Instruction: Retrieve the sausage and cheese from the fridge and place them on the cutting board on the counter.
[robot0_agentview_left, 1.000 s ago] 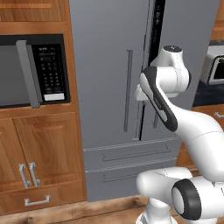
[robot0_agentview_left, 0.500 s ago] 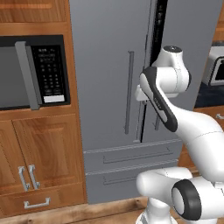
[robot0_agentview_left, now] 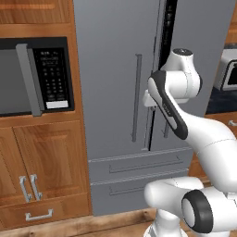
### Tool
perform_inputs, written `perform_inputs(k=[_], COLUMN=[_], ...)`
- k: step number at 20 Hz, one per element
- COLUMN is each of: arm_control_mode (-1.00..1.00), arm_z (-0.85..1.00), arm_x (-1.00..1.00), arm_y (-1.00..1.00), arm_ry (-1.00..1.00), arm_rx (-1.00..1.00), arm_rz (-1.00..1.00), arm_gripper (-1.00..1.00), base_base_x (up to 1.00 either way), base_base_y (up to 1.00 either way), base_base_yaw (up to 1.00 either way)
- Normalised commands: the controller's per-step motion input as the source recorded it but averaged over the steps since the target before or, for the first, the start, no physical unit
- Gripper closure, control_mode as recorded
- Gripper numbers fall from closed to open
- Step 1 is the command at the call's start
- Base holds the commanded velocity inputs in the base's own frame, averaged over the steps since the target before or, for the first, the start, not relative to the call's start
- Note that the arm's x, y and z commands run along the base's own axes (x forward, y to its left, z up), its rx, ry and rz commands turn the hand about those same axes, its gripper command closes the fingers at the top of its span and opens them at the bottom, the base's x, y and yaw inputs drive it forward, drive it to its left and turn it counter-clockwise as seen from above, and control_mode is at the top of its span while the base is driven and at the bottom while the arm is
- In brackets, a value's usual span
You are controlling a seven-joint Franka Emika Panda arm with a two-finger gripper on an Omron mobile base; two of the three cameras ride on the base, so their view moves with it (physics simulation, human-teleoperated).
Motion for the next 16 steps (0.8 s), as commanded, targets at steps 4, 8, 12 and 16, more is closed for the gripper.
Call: perform_inputs(k=[4, 8, 12, 16], arm_control_mode=[1.0, 1.0, -1.0, -1.0], arm_z=[0.0, 0.0, 0.0, 0.0], arm_x=[0.0, 0.0, 0.0, 0.0], arm_y=[0.0, 0.0, 0.0, 0.0], arm_ry=[0.0, 0.0, 0.0, 0.0], arm_rx=[0.0, 0.0, 0.0, 0.0], arm_rz=[0.0, 0.0, 0.0, 0.0], arm_gripper=[-1.0, -1.0, -1.0, -1.0], base_base_x=[0.0, 0.0, 0.0, 0.0], base_base_y=[0.0, 0.0, 0.0, 0.0], base_base_yaw=[0.0, 0.0, 0.0, 0.0])
